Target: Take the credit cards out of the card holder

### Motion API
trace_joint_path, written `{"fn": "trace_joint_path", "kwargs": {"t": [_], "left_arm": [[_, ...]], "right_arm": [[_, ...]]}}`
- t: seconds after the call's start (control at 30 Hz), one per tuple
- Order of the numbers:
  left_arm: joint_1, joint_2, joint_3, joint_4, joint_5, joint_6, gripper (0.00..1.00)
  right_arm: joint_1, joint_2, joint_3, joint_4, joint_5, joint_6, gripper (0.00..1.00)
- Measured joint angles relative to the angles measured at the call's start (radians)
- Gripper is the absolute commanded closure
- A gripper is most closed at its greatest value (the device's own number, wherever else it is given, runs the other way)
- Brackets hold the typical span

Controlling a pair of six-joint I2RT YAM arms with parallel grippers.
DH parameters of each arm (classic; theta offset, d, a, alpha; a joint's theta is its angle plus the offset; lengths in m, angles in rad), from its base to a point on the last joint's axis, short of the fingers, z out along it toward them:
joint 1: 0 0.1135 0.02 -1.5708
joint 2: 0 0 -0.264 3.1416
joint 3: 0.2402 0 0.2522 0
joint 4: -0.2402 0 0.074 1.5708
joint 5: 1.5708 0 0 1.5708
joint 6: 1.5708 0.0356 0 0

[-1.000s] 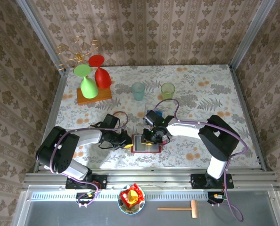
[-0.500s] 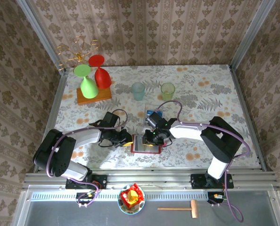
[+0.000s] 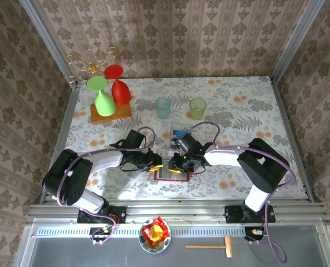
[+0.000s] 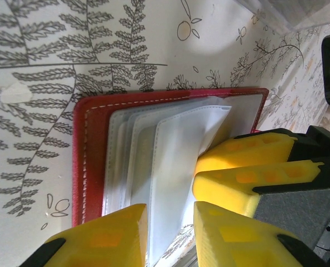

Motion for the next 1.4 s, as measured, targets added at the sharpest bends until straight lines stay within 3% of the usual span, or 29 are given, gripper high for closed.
{"fn": "trace_joint_path", "kwargs": {"t": [1.07,1.4], "left_arm": [[-0.02,0.055,0.026,0.034,0.031,-0.025,0.74],[-0.026,0.043,0.068,-0.097,-0.04,0.02,0.65]], "right_arm": [[-0.004,-0.004,-0.025,0.052,-0.018,0.022,0.76],[-0.004,-0.007,-0.032,0.06,-0.018,0.025,0.76]]}}
